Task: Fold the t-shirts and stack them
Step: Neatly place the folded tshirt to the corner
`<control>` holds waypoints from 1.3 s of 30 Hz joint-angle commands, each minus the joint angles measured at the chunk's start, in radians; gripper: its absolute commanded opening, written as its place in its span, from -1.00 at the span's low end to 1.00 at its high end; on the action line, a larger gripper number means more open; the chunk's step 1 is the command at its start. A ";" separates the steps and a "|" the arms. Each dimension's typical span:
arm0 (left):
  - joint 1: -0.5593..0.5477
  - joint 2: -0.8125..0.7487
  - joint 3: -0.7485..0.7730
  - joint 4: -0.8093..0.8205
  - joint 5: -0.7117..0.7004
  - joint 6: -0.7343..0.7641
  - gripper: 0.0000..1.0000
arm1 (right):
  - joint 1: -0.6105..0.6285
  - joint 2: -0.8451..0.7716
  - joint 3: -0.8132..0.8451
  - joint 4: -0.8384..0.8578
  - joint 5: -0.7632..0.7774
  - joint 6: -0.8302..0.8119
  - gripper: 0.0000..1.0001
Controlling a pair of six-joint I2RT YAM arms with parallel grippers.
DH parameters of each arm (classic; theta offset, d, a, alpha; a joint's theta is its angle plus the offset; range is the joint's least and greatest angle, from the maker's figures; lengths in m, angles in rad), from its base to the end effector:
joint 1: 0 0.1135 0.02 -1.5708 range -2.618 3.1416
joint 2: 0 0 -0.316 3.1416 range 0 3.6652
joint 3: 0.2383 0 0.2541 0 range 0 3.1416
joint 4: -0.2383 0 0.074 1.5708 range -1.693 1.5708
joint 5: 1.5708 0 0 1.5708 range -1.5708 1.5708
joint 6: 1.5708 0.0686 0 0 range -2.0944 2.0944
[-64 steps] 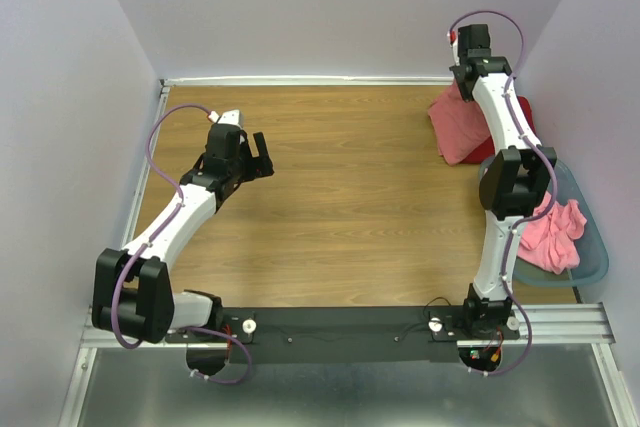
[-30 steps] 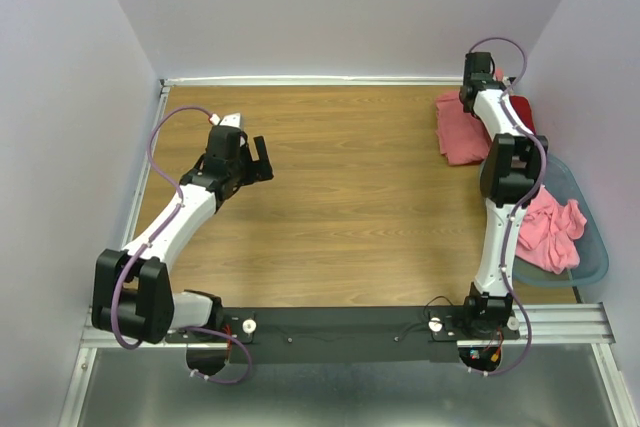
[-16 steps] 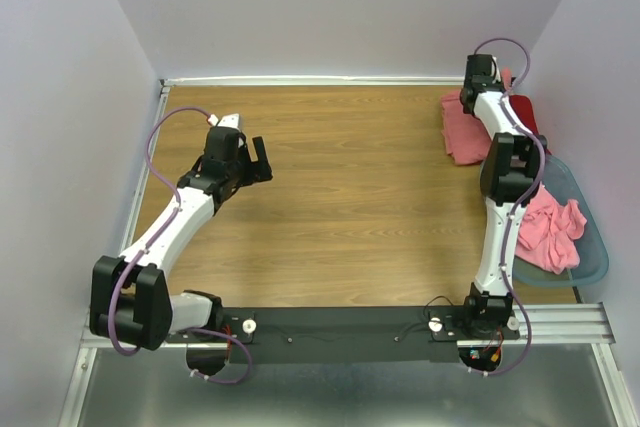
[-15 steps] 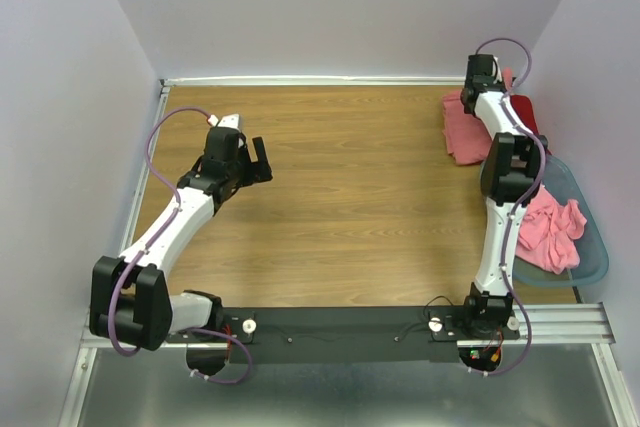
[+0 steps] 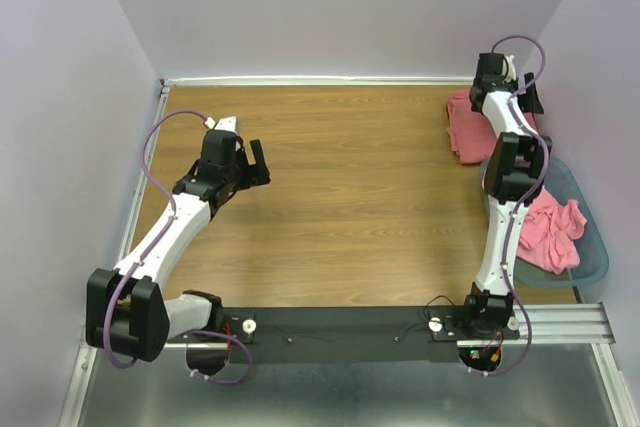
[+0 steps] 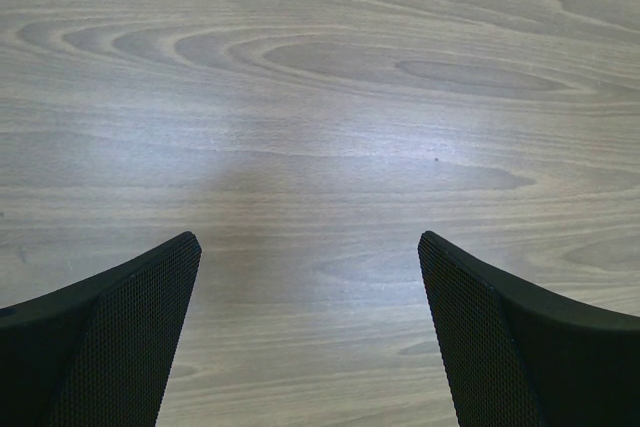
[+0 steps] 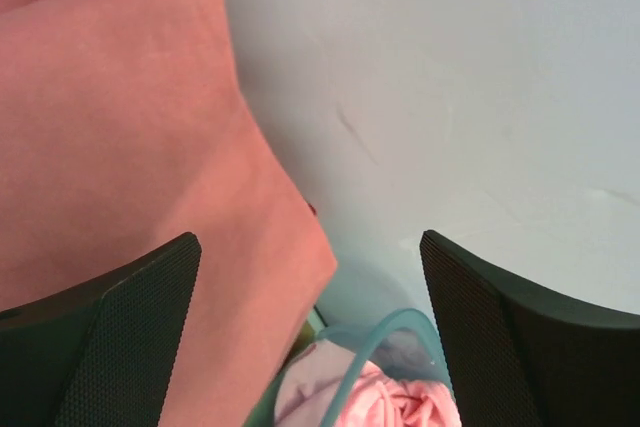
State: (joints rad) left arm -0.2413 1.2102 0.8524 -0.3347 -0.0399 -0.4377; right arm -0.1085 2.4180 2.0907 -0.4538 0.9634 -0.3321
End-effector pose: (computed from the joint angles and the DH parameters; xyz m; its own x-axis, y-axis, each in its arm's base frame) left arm 0.2633 -0.0620 0.2879 -0.6501 -0.2762 -0.7079 -0.0735 0.9501 -0.3032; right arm 0.5807 -0.1199 0.2205 -0.8708 -0.0923 -0.4829 0.3783 0.5015 -0.7781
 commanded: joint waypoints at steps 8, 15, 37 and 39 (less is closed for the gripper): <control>0.008 -0.170 0.079 -0.124 -0.076 0.014 0.97 | 0.032 -0.417 -0.225 0.006 -0.056 0.172 1.00; 0.008 -0.357 0.175 -0.213 -0.242 0.011 0.97 | 0.032 -0.908 -0.506 -0.049 -0.365 0.367 1.00; 0.008 -1.077 0.014 -0.161 -0.502 -0.096 0.98 | 0.147 -2.019 -0.991 -0.178 -0.517 0.438 1.00; 0.008 -1.089 0.010 -0.178 -0.497 -0.127 0.97 | 0.167 -2.047 -0.992 -0.192 -0.503 0.446 1.00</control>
State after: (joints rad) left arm -0.2375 0.1349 0.8906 -0.5133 -0.5034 -0.5114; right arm 0.0238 0.3908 1.1027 -0.5503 0.4515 0.1280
